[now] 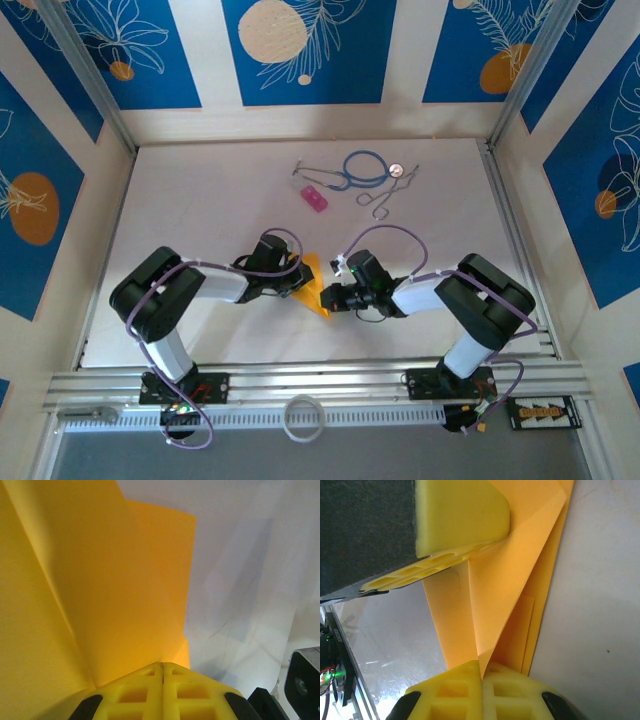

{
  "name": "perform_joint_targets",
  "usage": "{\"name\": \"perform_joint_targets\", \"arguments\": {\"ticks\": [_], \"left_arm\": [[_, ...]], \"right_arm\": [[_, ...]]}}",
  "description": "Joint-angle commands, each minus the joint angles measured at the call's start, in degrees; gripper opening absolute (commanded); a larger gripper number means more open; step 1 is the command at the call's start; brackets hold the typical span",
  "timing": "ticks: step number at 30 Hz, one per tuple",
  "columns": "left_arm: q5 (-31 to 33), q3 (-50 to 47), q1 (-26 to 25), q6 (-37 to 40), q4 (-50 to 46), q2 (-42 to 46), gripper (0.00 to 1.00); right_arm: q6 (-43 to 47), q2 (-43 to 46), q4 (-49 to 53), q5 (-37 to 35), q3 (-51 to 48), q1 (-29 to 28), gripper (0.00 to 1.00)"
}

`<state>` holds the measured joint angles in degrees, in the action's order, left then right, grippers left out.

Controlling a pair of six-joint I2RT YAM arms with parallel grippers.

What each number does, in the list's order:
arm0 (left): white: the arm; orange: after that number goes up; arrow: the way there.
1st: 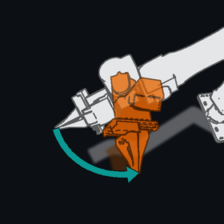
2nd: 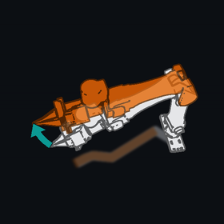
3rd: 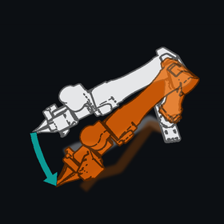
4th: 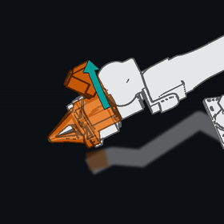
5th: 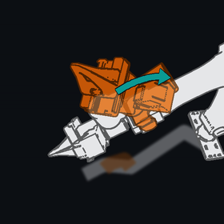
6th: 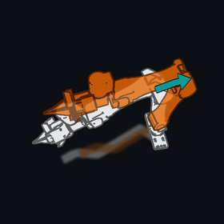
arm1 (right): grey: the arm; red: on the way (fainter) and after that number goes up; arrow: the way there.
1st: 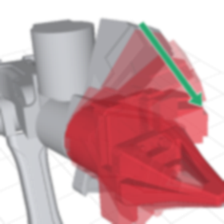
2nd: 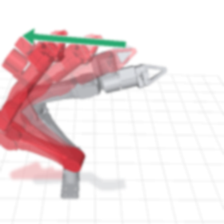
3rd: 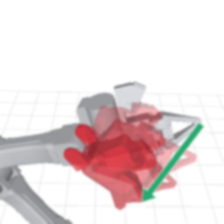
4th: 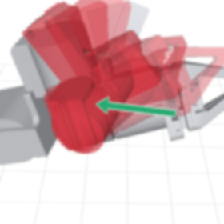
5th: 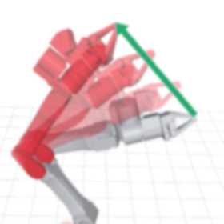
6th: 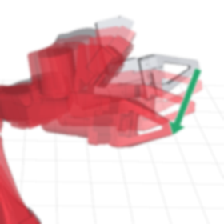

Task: Fold a paper plane with a square sheet of paper (pick it up from the middle)
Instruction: Fourth fold the wing at the center of the table.

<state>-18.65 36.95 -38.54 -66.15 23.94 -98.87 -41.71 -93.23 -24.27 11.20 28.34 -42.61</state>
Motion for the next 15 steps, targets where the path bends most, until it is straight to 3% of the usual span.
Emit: {"name": "perform_joint_targets", "arguments": {"ticks": [1,15], "left_arm": [[2.34,0.98,-0.14,1.62,-3.38,-1.27,0.02],[4.19,1.32,-0.01,2.13,-6.63,-1.60,0.01]], "right_arm": [[-0.56,-1.56,5.81,-0.09,-0.32,0.60,0.01],[-1.25,-2.04,7.06,1.20,0.19,1.15,0.01]]}}
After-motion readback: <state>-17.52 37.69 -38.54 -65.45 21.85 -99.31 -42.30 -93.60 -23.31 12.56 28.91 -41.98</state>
